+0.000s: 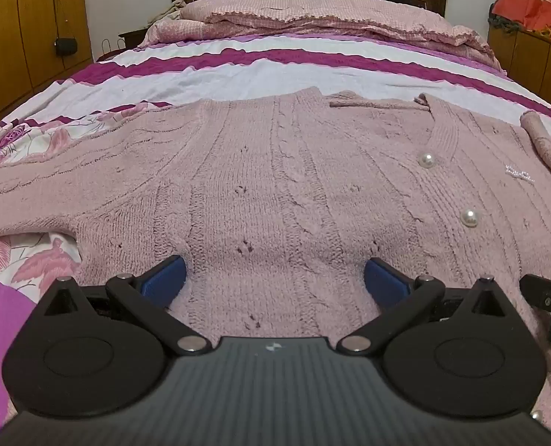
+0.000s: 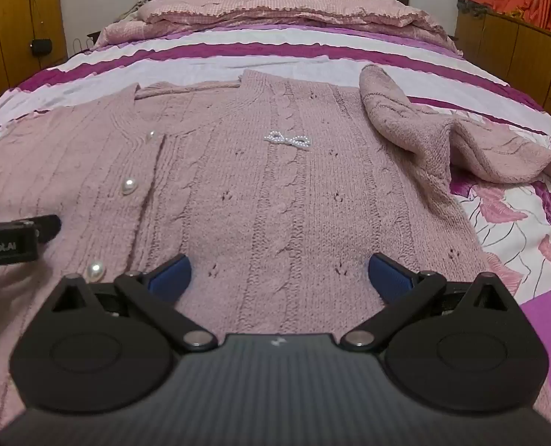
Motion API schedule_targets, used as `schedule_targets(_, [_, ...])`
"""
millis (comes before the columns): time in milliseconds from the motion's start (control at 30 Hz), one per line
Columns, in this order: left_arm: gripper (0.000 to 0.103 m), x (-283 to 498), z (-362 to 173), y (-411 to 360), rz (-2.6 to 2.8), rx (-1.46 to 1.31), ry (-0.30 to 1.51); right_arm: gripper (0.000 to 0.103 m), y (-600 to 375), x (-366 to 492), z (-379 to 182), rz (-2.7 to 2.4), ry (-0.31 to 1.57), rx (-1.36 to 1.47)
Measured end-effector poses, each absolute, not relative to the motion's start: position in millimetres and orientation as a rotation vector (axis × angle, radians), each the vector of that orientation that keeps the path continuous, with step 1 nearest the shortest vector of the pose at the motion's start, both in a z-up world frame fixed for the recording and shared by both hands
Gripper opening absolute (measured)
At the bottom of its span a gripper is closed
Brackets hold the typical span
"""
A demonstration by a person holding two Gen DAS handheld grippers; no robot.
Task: Fold small clothes
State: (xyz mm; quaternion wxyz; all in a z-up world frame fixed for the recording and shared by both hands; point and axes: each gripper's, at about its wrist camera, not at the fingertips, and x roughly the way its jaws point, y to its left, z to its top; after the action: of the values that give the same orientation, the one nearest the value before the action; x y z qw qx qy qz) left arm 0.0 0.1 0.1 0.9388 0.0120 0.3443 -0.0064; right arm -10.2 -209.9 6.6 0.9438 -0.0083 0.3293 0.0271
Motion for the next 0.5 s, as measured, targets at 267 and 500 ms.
schedule_targets(267, [0.103, 0.5, 0.5, 1.3, -0.012, 0.024, 0.702, 0.103, -209.0, -10.2, 7.2, 0.056, 0.666, -0.016])
schedule_targets(500, [0.103, 0.2, 0.3, 0.7, -0.011, 0.028, 0.699, 0.103, -209.3, -10.1, 6.3, 0.055, 0.668, -0.018])
